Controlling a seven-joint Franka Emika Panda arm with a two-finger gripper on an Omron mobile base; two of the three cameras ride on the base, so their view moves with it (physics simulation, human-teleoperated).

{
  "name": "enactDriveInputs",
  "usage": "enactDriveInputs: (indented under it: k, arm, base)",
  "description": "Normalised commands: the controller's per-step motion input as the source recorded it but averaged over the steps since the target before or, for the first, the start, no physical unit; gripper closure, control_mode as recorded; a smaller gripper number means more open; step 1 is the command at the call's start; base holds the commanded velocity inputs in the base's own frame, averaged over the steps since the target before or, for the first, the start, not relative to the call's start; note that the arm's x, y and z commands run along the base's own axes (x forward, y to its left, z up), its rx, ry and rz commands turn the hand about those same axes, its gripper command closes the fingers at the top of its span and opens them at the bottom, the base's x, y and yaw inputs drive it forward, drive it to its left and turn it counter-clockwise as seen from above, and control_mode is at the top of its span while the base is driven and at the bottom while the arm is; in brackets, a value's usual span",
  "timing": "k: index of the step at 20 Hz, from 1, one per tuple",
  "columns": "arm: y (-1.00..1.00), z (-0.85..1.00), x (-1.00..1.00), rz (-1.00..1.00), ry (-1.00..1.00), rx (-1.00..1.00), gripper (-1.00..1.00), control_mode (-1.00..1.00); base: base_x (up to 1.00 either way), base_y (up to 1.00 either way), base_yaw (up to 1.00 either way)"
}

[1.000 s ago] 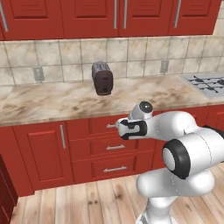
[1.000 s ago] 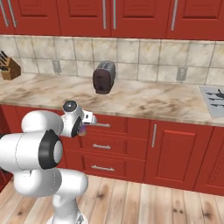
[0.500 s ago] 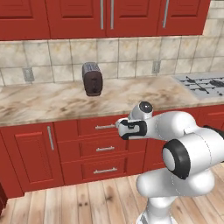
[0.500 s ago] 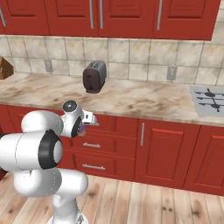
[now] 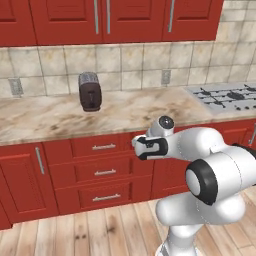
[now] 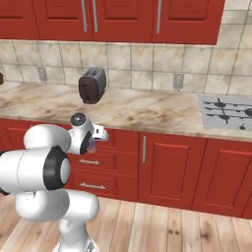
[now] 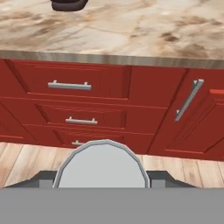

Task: Four empty soda cans are scattered around the kitchen. Gather all the cans and cluster them next to the stove for recycling.

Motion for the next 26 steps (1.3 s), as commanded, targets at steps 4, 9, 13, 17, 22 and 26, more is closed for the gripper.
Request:
enactDriveInputs:
  k: [4, 9, 13, 17, 22, 26]
  arm:
    - [0.00, 0.00, 0.00, 0.00, 0.00, 0.00, 1.00, 1.00]
    - [0.00, 0.00, 0.00, 0.00, 0.00, 0.00, 1.00, 1.00]
    - [0.00, 0.00, 0.00, 0.00, 0.00, 0.00, 1.00, 1.00]
    - [0.00, 0.00, 0.00, 0.00, 0.00, 0.00, 1.00, 1.00]
    - [0.00, 0.00, 0.00, 0.00, 0.00, 0.00, 1.00, 1.00]
    - [0.00, 0.00, 0.00, 0.00, 0.00, 0.00, 1.00, 1.00]
  base:
    - [0.14, -0.33, -0.21]
    - [0.14, -0.26, -0.28]
    - [0.19, -0.25, -0.28]
    - [0.28, -0.27, -0.26]
    - [0.51, -0.39, -0.19]
    - [0.77, -0.48, -0.16]
